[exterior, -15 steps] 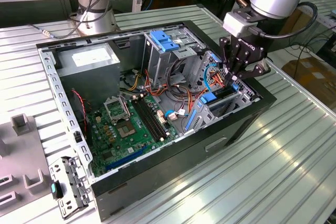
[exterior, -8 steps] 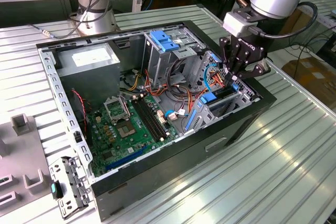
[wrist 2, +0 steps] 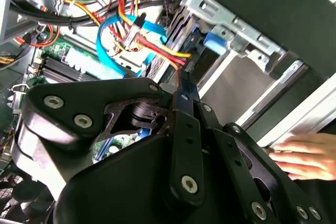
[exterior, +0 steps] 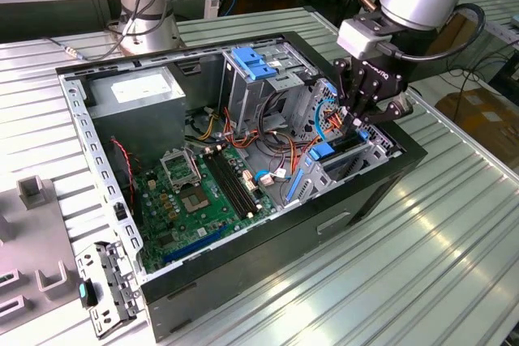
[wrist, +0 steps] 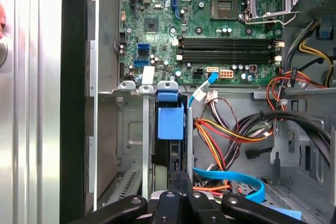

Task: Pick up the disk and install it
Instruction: 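Insert the second disk wire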

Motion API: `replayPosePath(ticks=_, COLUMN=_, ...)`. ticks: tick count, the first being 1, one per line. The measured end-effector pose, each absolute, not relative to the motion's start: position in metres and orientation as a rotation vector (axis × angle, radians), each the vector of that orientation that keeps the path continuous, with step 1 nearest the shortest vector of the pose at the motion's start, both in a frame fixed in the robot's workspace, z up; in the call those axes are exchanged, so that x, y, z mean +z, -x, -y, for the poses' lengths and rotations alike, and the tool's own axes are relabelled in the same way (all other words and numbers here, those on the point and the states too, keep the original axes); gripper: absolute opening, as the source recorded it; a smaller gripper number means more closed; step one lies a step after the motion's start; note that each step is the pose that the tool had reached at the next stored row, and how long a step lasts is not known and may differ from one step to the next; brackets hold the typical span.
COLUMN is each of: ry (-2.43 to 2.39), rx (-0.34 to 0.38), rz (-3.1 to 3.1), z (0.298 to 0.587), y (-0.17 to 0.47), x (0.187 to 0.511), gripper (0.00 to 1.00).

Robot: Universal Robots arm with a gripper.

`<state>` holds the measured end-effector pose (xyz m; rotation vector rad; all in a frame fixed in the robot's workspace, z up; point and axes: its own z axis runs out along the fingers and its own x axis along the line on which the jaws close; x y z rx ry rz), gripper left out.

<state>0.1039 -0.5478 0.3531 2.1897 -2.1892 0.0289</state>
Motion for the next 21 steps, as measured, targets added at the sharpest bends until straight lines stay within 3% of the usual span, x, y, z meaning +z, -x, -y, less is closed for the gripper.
replayPosePath(ticks=8, ry=-2.188, rx=0.026, rz=2.188, z=0.547, y=-0.099, x=0.363, gripper=0.11)
replayPosePath(ticks=14, ry=-2.187, rx=0.028, rz=2.187, z=0.544, y=-0.099, x=0.399, gripper=0.11)
replayPosePath(ticks=21, ry=-2.156, rx=0.060, rz=2.155, z=0.514, y=-0.105, x=0.402, gripper=0.11)
